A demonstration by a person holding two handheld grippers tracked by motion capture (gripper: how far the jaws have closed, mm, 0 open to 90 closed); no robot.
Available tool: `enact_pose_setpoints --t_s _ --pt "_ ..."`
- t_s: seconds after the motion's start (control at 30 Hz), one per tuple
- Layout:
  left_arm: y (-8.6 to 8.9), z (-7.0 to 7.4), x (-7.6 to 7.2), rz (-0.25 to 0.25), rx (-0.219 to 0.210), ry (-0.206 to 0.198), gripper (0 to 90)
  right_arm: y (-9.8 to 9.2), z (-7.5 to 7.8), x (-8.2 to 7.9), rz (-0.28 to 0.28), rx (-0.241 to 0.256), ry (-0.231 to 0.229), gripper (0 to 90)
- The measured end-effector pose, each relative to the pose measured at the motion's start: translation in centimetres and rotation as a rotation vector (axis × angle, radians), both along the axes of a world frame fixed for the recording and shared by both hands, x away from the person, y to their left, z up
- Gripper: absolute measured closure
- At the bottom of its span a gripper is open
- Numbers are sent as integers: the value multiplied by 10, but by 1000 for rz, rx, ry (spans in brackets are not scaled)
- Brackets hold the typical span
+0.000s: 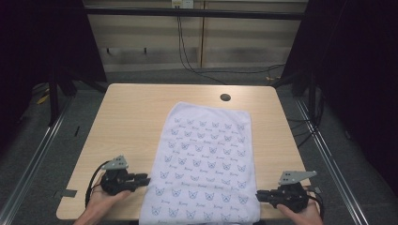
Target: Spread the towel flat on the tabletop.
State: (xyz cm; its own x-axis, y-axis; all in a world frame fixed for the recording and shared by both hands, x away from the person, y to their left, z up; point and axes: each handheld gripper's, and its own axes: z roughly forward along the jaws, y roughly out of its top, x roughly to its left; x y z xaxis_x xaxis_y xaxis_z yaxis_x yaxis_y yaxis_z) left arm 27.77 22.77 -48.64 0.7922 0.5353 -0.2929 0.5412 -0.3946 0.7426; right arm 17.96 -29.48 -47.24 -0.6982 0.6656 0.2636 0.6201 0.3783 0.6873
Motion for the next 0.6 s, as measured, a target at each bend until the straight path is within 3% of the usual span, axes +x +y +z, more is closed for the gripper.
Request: enact_pose_setpoints --t_s 0.1,0.17,0.23,0.3,0.37,0.4,0.43,0.47,0.6 --pt "-23 1 30 -14 22 -37 740 -4 -1 14 -46 16 -11 772" --pt "-37 -1 49 -4 23 -32 771 1 -5 28 -57 -1 -8 769" --pt "-48 -4 64 3 72 -52 790 7 -7 41 -56 -14 -13 767" --pt "-56 -10 77 31 64 -39 753 15 -9 58 -65 -26 -17 750" --pt "-63 -14 84 60 72 -46 628 21 -11 69 -65 -19 -25 732" --pt "-66 -16 85 68 96 -40 548 24 -11 74 -64 -17 -23 721" --pt "-68 -17 85 56 122 -63 508 26 -12 78 -67 -17 -28 716" --pt "-68 -18 83 62 129 -81 541 29 -12 81 -61 -14 -25 704" --pt "-67 -17 70 -2 166 -122 712 34 -12 84 -56 -33 -32 683"
